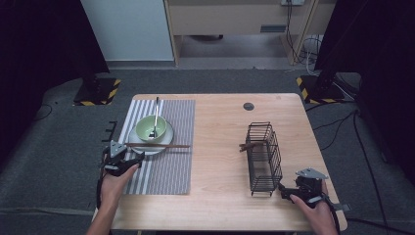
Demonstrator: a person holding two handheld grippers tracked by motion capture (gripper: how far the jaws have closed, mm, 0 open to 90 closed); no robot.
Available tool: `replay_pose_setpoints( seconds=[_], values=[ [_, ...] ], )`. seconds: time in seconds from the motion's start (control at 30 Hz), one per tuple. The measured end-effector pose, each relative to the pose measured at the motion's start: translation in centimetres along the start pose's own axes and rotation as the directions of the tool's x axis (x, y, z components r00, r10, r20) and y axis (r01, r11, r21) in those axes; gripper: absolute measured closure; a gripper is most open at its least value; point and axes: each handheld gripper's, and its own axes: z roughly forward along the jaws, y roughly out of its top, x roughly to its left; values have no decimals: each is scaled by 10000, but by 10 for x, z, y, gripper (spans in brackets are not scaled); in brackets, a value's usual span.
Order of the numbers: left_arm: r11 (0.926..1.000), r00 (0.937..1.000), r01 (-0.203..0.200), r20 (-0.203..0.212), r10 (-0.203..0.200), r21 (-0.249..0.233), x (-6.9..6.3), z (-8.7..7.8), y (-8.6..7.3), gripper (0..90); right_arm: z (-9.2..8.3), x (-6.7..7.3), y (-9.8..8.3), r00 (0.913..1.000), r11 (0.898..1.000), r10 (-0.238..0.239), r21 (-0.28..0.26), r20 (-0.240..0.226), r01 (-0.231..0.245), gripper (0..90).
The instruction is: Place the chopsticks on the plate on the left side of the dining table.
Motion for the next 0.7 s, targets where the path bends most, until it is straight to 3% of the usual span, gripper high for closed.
replay_pose_setpoints(
  seconds=[0.37,0.7],
  values=[
    [9989,9957,-474,794,469,43,-31,3,7,169,0,0,0,10000,10000,6,4,-4,-6,11],
    [9946,9824,-1040,1564,1022,31,-66,6,10,154,0,0,0,10000,10000,2,1,-3,-2,11]
  ],
)
